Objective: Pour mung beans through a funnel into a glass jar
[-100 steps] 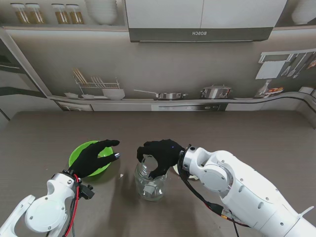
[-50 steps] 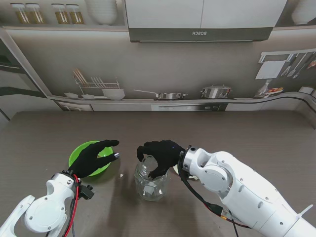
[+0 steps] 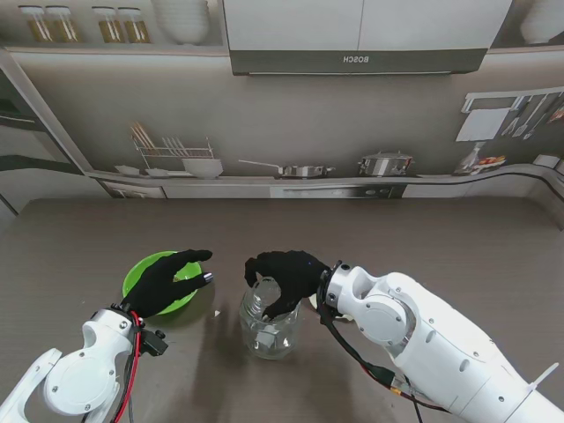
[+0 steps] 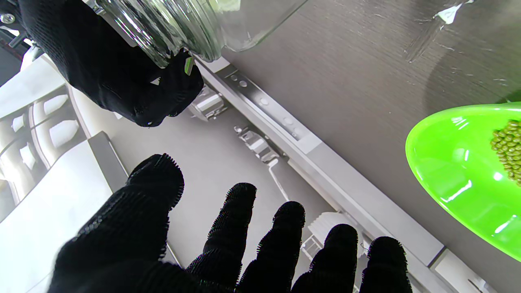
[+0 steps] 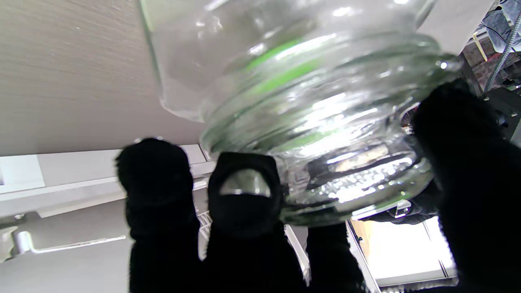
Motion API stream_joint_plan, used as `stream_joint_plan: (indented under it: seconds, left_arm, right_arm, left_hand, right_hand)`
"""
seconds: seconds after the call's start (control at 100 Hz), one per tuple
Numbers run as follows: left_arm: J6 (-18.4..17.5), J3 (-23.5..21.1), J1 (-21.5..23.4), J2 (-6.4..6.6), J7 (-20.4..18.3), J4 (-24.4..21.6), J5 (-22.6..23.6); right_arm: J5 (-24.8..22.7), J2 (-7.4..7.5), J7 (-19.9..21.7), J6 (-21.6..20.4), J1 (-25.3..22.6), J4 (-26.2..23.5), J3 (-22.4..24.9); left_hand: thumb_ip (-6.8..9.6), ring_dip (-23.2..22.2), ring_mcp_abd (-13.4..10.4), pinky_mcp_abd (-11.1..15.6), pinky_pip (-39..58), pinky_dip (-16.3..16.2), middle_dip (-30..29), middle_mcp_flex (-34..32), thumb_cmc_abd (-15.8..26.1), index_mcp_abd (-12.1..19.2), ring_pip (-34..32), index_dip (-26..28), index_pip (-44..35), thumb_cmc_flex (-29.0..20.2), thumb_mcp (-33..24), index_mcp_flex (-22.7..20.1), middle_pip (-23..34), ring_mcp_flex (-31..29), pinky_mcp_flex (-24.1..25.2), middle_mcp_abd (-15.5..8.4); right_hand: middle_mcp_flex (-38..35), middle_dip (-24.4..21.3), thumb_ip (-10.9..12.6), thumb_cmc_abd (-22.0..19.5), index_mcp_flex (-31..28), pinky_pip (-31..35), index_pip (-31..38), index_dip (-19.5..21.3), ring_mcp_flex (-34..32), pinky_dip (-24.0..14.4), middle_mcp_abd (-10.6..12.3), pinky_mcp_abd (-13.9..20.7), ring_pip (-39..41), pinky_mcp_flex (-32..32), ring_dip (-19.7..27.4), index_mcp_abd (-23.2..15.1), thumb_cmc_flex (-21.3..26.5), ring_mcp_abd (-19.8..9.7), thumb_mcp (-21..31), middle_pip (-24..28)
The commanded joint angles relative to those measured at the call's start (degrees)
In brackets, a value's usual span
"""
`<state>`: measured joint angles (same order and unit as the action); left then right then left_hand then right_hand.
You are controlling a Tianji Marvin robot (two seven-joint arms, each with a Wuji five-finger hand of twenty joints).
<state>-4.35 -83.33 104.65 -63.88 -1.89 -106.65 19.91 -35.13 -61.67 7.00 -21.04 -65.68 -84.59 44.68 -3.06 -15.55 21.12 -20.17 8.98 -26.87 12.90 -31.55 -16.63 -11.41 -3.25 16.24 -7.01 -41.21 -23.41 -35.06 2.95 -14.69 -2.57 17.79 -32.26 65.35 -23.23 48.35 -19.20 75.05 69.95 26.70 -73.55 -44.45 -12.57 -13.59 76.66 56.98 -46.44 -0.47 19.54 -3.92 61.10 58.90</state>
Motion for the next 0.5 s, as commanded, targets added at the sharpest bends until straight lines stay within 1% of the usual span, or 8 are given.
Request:
stream_joint_plan:
  seconds: [0.0, 0.2, 0.49]
  left_arm:
    - [0.2, -0.1, 0.2, -0.08, -1.1, -0.6, -0.1]
    - [0.2, -0.1, 0.2, -0.08, -1.1, -0.6, -0.1]
    - [0.2, -0.1, 0.2, -0.08, -1.1, -0.5, -0.1]
  right_arm:
    - [0.1, -0.36, 1.5, -0.1, -1.4, 0.6, -0.9]
    - [1.2, -0.52, 1.5, 0.4, -1.7, 0.2, -0.4]
    - [1.7, -0.73, 0.9, 0.5, -2.0, -0.2, 0.1]
  left_hand:
    - [1.35, 0.3, -0.4, 1.9, -1.3, -0.7, 0.5, -0.5, 1.7, 1.5, 0.6, -0.1, 0.6, -0.6, 1.5, 0.4, 0.1, 0.8, 1.0, -0.6]
    - [1.35, 0.3, -0.4, 1.8, -1.2, -0.8, 0.5, -0.4, 1.7, 1.5, 0.6, -0.1, 0.6, -0.6, 1.6, 0.4, 0.1, 0.8, 0.9, -0.6]
    - [1.37, 0.3, -0.3, 1.9, -1.2, -0.8, 0.5, -0.5, 1.7, 1.5, 0.6, -0.1, 0.6, -0.7, 1.7, 0.3, 0.1, 0.8, 0.9, -0.6]
  right_hand:
    - [-15.2, -2.4, 4.1, -7.7, -2.2, 1.9, 15.8, 2.0, -2.4, 0.9, 14.7, 1.6, -1.2, 1.9, -1.4, 0.9, 14.4, -7.0, 14.0, 11.2]
    - [-15.4, -2.4, 4.0, -7.5, -2.4, 1.7, 15.8, 1.7, -2.3, 1.1, 14.5, 1.4, -1.0, 2.1, -1.7, 1.1, 14.3, -7.1, 14.3, 11.1]
    - [-15.5, -2.4, 3.9, -7.5, -2.5, 1.7, 15.8, 1.5, -2.3, 1.3, 14.7, 1.3, -1.0, 2.0, -1.9, 1.1, 14.2, -6.9, 14.3, 11.0]
